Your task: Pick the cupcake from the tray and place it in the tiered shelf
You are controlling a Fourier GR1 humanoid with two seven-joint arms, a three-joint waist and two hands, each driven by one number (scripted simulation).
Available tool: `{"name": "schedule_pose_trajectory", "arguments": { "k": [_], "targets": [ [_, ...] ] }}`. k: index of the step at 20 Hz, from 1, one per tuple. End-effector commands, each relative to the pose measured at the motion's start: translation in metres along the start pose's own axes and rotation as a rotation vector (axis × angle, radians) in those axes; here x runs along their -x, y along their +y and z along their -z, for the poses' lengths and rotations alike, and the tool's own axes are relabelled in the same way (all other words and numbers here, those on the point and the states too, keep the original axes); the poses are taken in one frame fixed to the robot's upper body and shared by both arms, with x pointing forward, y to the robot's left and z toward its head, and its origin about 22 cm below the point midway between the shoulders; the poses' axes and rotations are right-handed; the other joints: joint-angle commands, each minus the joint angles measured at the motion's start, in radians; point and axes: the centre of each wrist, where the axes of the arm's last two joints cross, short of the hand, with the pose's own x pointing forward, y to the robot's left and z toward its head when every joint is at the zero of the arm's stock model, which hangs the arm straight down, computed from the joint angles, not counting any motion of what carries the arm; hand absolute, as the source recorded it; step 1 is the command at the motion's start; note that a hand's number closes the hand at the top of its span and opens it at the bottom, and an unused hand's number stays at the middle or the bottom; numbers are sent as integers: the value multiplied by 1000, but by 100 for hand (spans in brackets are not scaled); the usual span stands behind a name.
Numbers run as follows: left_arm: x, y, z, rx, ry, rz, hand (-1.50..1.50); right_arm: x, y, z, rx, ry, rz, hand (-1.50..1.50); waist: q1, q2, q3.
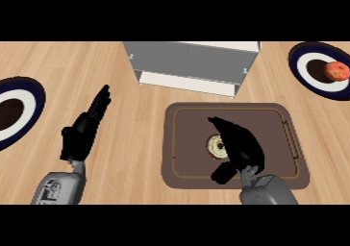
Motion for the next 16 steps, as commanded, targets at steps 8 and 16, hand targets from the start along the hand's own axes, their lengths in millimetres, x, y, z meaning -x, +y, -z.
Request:
{"name": "schedule_pose_trajectory", "arguments": {
  "k": [8, 16],
  "targets": [
    [2, -9, -14, 7, 1, -4, 0, 15, 21, 8, 17, -65, -125, 150, 2, 0, 0],
    [1, -18, -2, 33, -16, 1, 0, -58, 35, -4, 104, 3, -21, 150, 26, 3, 0]
  ]
}}
